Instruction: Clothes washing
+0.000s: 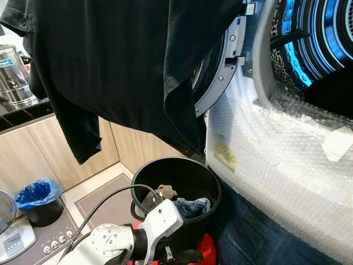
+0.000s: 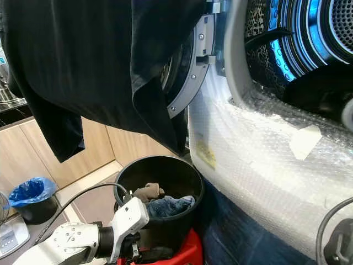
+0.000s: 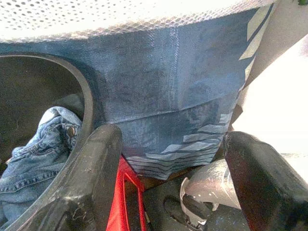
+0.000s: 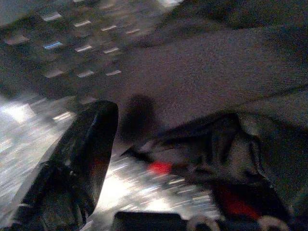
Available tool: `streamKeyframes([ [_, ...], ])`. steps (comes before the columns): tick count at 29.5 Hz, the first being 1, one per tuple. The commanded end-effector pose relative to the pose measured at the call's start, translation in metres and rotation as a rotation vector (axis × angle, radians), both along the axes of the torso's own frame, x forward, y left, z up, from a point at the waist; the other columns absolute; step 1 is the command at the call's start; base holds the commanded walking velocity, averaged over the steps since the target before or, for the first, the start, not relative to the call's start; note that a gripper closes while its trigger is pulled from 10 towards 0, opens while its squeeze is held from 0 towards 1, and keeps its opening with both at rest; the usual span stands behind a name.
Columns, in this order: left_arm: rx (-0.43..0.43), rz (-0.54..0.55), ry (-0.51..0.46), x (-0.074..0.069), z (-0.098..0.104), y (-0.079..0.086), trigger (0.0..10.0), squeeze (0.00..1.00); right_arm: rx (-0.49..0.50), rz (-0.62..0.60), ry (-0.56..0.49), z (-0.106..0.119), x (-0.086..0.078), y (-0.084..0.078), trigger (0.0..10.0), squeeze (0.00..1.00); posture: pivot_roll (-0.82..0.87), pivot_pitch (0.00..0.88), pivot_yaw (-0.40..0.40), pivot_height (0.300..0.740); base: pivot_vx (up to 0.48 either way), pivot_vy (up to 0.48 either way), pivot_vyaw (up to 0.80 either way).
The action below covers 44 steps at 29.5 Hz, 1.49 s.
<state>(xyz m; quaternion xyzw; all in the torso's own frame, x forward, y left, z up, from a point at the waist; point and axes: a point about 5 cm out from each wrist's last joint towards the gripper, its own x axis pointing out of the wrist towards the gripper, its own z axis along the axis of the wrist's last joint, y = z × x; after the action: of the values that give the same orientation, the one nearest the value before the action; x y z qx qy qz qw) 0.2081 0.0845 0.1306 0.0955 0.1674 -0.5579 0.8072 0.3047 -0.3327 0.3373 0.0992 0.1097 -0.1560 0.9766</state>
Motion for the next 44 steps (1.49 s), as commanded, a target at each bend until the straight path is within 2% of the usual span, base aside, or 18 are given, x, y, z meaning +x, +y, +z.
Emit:
streamKeyframes([
  [1,0.009,0.003,-0.024,0.001,0.006,0.002,10.0,0.00,-0.025,-0.104,-0.018,0.008,-0.004,-0.010,10.0,0.00,-0.15,0.000,0.049,0.740,0.000,0.000,0.00],
  [2,0.010,0.005,-0.026,0.001,0.006,0.003,10.0,0.00,-0.059,-0.169,-0.041,0.015,-0.005,-0.012,10.0,0.00,-0.14,0.000,0.047,0.740,0.000,0.000,0.00],
  [6,0.011,0.008,-0.027,0.001,0.006,0.003,10.0,0.00,-0.077,-0.164,-0.051,0.019,-0.005,-0.010,10.0,0.00,-0.14,0.000,0.046,0.740,0.000,0.000,0.00],
  [8,0.013,0.012,-0.025,0.001,0.006,0.003,10.0,0.00,-0.137,-0.199,-0.047,0.025,-0.006,-0.010,10.0,0.00,-0.14,0.000,0.046,0.740,0.000,0.000,0.00],
  [14,0.013,0.012,-0.025,0.001,0.006,0.003,10.0,0.00,-0.129,-0.219,-0.052,0.025,-0.003,-0.010,10.0,0.00,-0.14,0.000,0.046,0.740,0.000,0.000,0.00],
  [15,0.019,0.014,-0.028,0.001,0.006,0.004,10.0,0.00,-0.203,-0.026,-0.118,0.029,-0.007,0.009,10.0,0.00,-0.14,0.000,0.042,0.740,0.000,0.000,0.00],
  [16,0.019,0.014,-0.028,0.001,0.006,0.004,10.0,0.00,-0.203,-0.026,-0.118,0.029,-0.007,0.009,10.0,0.00,-0.14,0.000,0.042,0.740,0.000,0.000,0.00],
  [17,0.027,0.018,-0.034,0.001,0.005,0.006,10.0,0.00,-0.297,0.267,-0.169,0.026,-0.017,0.040,10.0,0.00,-0.14,0.000,0.044,0.740,0.000,0.000,0.00],
  [18,0.029,0.020,-0.036,0.002,0.005,0.006,10.0,0.00,-0.315,0.338,-0.179,0.024,-0.020,0.047,10.0,0.00,-0.14,0.000,0.044,0.740,0.000,0.000,0.00],
  [22,0.033,0.022,-0.038,0.002,0.004,0.007,10.0,0.00,-0.354,0.380,-0.256,0.027,-0.031,0.042,10.0,0.00,-0.14,0.000,0.047,0.740,0.000,0.000,0.00],
  [24,0.040,0.021,-0.048,0.003,0.004,0.009,10.0,0.00,-0.308,0.404,-0.338,0.025,-0.043,0.034,10.0,0.00,-0.15,0.000,0.053,0.740,0.000,0.000,0.00],
  [30,0.055,0.029,-0.075,0.011,0.003,0.010,10.0,0.00,-0.328,0.607,-0.418,0.006,-0.066,0.052,10.0,0.00,-0.16,0.000,0.066,0.740,0.000,0.000,0.00],
  [34,0.062,0.041,-0.079,0.014,0.001,0.011,10.0,0.00,-0.296,0.631,-0.422,0.000,-0.070,0.053,10.0,0.00,-0.16,0.000,0.070,0.740,0.000,0.000,0.00],
  [36,0.077,0.056,-0.086,0.018,-0.001,0.013,10.0,0.00,-0.302,0.663,-0.413,-0.009,-0.077,0.055,10.0,0.00,-0.16,0.000,0.075,0.740,0.000,0.000,0.00],
  [37,0.075,0.066,-0.106,0.021,0.000,0.013,10.0,0.00,-0.295,0.658,-0.440,-0.010,-0.078,0.056,10.0,0.00,-0.16,0.000,0.075,0.740,0.000,0.000,0.00],
  [41,0.066,0.116,-0.131,0.029,-0.001,0.015,10.0,0.00,-0.305,0.772,-0.566,-0.011,-0.091,0.065,10.0,0.00,-0.16,0.000,0.073,0.740,0.000,0.000,0.00],
  [44,0.066,0.174,-0.171,0.036,-0.005,0.016,10.0,0.00,-0.206,0.937,-0.608,-0.029,-0.102,0.079,10.0,0.00,-0.16,0.000,0.073,0.740,0.000,0.000,0.00],
])
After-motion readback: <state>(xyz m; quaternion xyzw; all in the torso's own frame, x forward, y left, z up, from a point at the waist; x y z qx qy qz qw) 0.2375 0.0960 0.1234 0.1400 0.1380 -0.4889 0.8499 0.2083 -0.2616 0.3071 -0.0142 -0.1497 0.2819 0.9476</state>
